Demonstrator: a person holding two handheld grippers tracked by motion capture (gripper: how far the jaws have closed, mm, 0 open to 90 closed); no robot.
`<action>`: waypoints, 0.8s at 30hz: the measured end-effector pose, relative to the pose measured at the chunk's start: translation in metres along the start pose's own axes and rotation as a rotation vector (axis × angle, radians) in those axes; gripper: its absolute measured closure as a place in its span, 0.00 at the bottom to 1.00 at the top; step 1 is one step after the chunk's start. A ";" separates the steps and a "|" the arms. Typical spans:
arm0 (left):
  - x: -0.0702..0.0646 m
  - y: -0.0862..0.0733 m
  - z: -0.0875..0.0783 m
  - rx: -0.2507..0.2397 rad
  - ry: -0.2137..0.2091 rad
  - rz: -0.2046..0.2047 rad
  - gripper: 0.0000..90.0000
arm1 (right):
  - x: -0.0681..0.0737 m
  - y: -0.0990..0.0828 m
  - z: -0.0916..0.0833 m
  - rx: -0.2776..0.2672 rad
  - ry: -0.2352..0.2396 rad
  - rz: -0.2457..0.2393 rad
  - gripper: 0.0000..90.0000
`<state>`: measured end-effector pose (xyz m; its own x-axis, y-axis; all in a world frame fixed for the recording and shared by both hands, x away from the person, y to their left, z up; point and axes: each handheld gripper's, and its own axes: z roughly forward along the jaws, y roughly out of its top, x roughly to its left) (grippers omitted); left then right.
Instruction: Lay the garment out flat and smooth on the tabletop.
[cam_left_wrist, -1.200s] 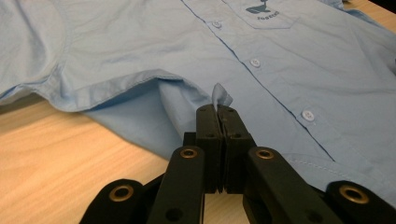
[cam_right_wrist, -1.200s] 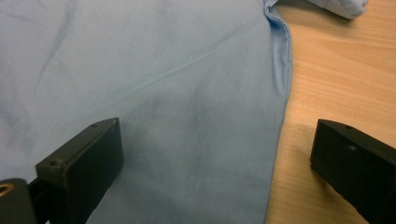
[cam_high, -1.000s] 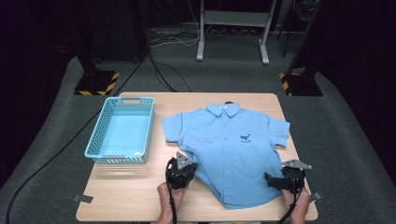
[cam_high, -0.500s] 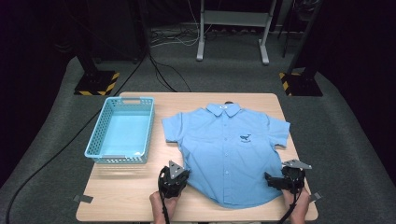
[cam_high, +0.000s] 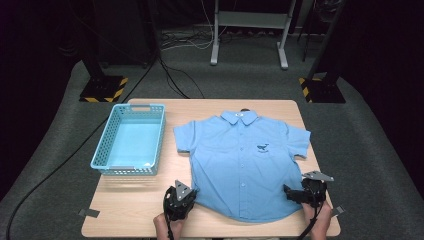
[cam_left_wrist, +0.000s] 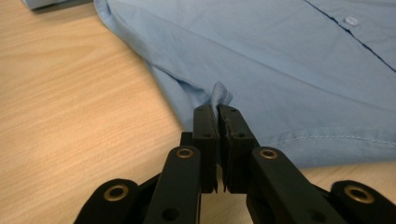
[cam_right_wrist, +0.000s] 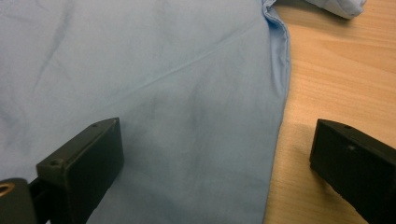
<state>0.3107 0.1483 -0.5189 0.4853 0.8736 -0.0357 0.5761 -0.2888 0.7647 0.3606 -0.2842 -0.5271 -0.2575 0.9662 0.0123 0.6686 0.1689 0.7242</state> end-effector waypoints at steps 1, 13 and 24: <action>0.000 -0.001 -0.001 0.003 0.003 -0.001 0.93 | 0.000 0.000 0.000 0.000 0.000 0.000 0.02; 0.012 0.014 -0.022 -0.028 0.031 -0.054 0.22 | 0.000 0.000 0.000 0.000 0.000 0.001 0.03; -0.010 0.074 0.041 0.117 0.047 0.148 0.08 | 0.000 0.000 0.000 -0.001 -0.001 0.002 0.03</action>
<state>0.3755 0.1017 -0.4886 0.5402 0.8351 0.1038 0.5751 -0.4564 0.6789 0.3607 -0.2843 -0.5271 -0.2553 0.9668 0.0130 0.6687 0.1669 0.7245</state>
